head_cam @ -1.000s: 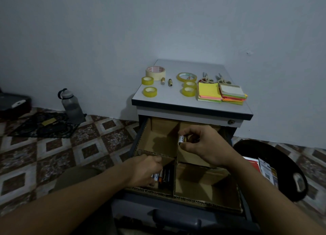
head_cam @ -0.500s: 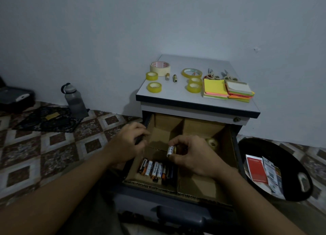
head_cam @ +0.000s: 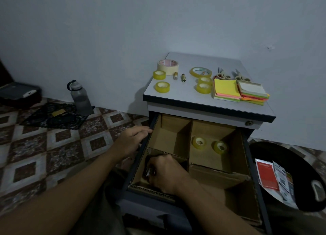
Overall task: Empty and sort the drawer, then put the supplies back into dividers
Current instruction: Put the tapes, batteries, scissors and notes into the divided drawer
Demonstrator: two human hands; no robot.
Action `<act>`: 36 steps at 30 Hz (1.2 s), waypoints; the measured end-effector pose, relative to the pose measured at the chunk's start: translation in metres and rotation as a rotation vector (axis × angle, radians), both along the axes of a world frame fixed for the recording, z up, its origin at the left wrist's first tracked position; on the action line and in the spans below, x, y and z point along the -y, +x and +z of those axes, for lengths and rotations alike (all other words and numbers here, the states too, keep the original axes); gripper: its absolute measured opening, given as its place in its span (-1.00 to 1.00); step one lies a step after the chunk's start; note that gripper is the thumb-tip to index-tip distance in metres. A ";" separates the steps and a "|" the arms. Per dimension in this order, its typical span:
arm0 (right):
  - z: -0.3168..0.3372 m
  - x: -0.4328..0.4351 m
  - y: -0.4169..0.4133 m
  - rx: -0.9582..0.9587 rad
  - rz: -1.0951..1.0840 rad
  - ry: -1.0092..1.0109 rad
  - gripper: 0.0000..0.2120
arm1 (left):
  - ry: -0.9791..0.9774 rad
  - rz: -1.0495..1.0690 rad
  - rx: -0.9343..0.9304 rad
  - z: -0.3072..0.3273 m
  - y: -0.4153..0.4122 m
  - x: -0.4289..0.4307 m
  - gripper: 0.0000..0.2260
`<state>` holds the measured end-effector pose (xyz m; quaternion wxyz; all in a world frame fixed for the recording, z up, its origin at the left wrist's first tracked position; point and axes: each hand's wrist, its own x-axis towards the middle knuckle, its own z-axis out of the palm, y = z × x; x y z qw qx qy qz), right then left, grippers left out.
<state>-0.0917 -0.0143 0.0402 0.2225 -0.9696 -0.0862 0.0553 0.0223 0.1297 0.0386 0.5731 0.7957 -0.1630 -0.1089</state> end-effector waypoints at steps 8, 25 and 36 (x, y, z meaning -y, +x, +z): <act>-0.017 -0.002 0.003 0.078 0.059 -0.102 -0.84 | 0.010 -0.034 0.024 -0.004 0.005 -0.002 -0.75; 0.001 0.002 -0.005 0.097 0.010 -0.285 -0.77 | 0.020 -0.043 -0.019 0.001 0.001 -0.004 -0.76; 0.001 -0.003 0.005 -0.054 -0.025 -0.347 -0.60 | 0.017 -0.042 -0.037 0.003 -0.002 -0.004 -0.78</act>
